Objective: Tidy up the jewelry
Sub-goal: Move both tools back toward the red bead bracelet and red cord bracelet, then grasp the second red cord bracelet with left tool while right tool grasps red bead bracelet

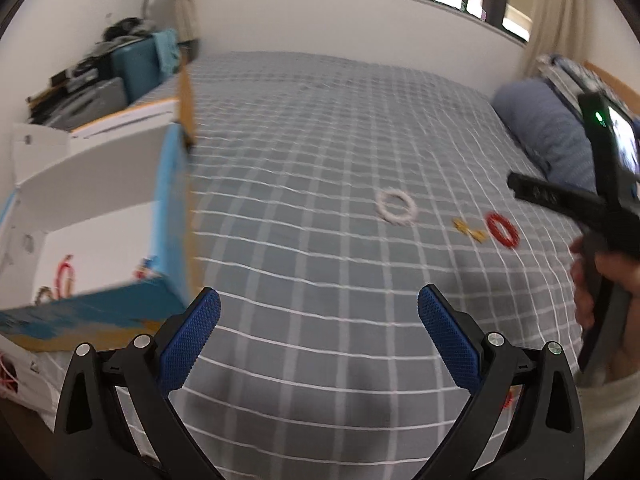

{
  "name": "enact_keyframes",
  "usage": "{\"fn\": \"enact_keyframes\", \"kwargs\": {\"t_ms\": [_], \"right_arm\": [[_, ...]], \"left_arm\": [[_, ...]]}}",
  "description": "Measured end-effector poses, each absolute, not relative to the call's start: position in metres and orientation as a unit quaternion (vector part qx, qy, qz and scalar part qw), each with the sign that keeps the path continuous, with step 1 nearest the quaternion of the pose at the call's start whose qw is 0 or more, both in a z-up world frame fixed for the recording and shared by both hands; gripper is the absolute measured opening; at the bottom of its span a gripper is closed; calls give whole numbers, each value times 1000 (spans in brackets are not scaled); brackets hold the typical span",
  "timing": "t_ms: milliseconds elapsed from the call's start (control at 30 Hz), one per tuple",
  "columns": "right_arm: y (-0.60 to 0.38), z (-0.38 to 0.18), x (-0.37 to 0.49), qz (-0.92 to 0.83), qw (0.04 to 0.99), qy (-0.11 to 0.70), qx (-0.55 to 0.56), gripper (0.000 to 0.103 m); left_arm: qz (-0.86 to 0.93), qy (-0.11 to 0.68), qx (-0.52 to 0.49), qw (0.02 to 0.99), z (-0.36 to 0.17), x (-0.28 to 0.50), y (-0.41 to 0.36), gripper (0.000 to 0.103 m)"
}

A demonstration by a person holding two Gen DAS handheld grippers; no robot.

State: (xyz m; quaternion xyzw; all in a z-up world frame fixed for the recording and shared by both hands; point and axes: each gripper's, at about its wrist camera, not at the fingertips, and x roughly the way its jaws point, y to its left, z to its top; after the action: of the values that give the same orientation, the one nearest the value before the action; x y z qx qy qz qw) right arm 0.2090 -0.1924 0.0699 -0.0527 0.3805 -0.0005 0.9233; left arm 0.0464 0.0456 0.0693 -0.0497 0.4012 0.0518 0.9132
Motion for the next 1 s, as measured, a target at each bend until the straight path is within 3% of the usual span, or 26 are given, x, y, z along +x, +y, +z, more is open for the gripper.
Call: {"fn": "enact_keyframes", "kwargs": {"t_ms": [300, 1000], "right_arm": [[-254, 25, 248, -16, 904, 426, -21, 86], [-299, -49, 297, -13, 857, 515, 32, 38]], "left_arm": [[10, 442, -35, 896, 25, 57, -35, 97], [-28, 508, 3, 861, -46, 52, -119, 97]]}}
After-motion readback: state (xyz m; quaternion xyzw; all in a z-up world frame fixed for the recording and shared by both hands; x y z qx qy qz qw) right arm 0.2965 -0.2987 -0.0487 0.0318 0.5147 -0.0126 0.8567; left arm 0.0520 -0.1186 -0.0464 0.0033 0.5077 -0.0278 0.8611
